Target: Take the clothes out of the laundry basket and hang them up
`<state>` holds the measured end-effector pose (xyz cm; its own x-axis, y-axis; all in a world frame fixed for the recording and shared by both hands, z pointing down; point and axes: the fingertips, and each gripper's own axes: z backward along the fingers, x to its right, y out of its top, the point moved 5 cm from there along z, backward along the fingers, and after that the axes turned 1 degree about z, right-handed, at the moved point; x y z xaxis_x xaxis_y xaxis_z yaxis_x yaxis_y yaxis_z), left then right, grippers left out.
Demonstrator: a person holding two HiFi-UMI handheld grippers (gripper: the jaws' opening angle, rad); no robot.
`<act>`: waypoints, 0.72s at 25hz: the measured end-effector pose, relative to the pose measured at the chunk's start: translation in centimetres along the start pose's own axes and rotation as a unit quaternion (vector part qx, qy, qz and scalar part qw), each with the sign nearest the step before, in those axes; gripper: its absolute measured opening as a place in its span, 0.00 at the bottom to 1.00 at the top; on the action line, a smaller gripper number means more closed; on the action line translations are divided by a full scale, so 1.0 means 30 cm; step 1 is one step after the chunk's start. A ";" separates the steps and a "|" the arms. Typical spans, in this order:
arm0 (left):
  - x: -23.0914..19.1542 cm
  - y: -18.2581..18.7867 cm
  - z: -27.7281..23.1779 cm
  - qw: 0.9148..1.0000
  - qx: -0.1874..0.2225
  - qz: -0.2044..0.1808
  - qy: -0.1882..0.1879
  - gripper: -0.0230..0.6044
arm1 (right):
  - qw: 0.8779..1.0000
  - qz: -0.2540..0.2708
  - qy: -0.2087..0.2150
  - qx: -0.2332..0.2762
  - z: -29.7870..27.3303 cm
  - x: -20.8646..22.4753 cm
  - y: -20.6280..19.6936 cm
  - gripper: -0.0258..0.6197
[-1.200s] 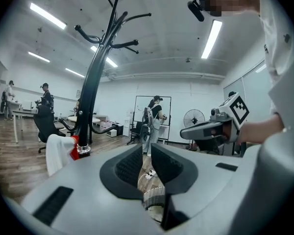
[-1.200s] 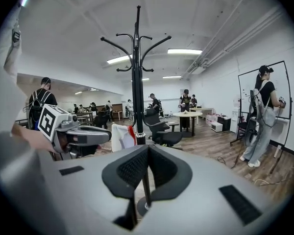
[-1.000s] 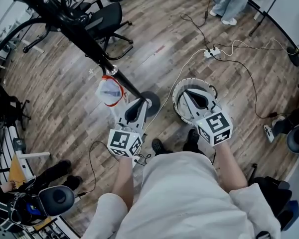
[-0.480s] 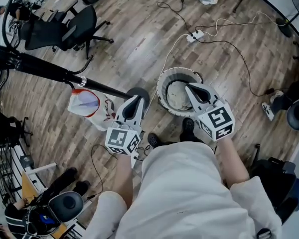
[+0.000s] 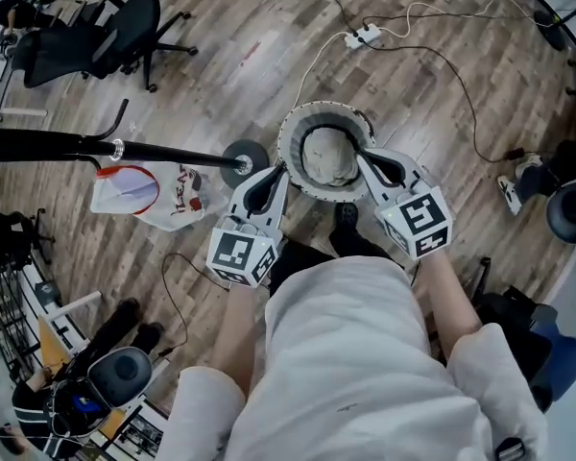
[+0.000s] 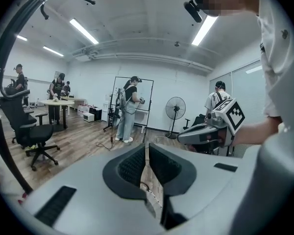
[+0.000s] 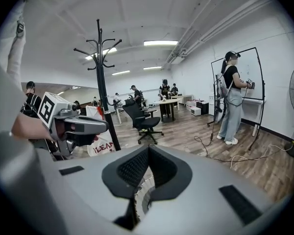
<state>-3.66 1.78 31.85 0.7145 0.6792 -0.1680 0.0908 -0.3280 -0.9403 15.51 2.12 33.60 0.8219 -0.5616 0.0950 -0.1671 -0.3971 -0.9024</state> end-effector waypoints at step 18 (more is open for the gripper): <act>-0.068 -0.283 -0.178 0.995 -0.084 0.043 -0.033 0.10 | 0.994 -0.054 -0.016 -0.090 -0.165 0.080 -0.356 0.05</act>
<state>-2.18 -0.32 41.76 0.6783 0.6835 -0.2698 0.1506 -0.4887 -0.8593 16.58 1.43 45.55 0.8571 -0.4861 0.1706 -0.1698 -0.5793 -0.7973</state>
